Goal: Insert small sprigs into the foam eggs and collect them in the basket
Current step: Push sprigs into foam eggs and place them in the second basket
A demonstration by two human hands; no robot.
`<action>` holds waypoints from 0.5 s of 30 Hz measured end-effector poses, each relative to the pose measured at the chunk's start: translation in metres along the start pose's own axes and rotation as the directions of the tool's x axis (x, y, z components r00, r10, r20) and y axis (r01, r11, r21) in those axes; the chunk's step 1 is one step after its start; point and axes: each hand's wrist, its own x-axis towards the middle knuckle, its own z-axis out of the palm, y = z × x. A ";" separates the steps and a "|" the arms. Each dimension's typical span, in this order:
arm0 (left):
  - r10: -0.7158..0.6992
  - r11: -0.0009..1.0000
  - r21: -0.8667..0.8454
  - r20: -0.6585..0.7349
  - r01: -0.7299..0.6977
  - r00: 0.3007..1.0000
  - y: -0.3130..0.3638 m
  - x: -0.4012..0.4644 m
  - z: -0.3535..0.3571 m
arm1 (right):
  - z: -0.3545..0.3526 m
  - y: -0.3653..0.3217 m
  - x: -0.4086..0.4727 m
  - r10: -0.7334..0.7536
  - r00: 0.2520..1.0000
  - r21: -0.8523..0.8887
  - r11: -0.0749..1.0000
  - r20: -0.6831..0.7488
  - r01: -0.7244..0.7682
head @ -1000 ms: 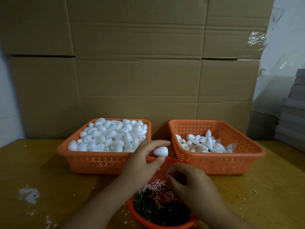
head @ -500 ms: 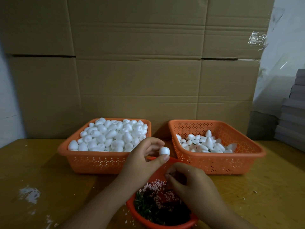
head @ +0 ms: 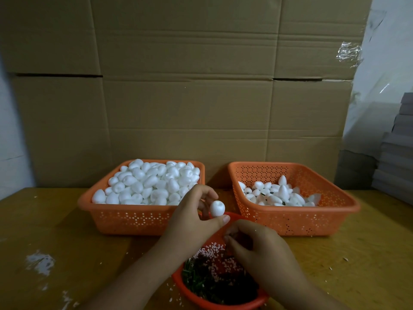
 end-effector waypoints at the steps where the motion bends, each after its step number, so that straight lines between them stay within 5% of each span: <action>1: 0.017 1.000 0.025 -0.003 -0.017 1.000 0.000 0.000 0.000 | 0.000 0.000 0.000 0.000 1.000 0.001 1.000 0.003 0.000; 7: 0.172 0.962 0.208 0.046 -0.178 0.984 0.001 -0.003 0.002 | 0.000 -0.001 0.000 -0.009 1.000 -0.016 1.000 -0.005 0.009; 15: 0.228 0.951 0.204 0.044 -0.233 0.973 0.002 -0.006 0.003 | 0.000 -0.001 0.000 -0.015 1.000 -0.022 1.000 -0.009 0.015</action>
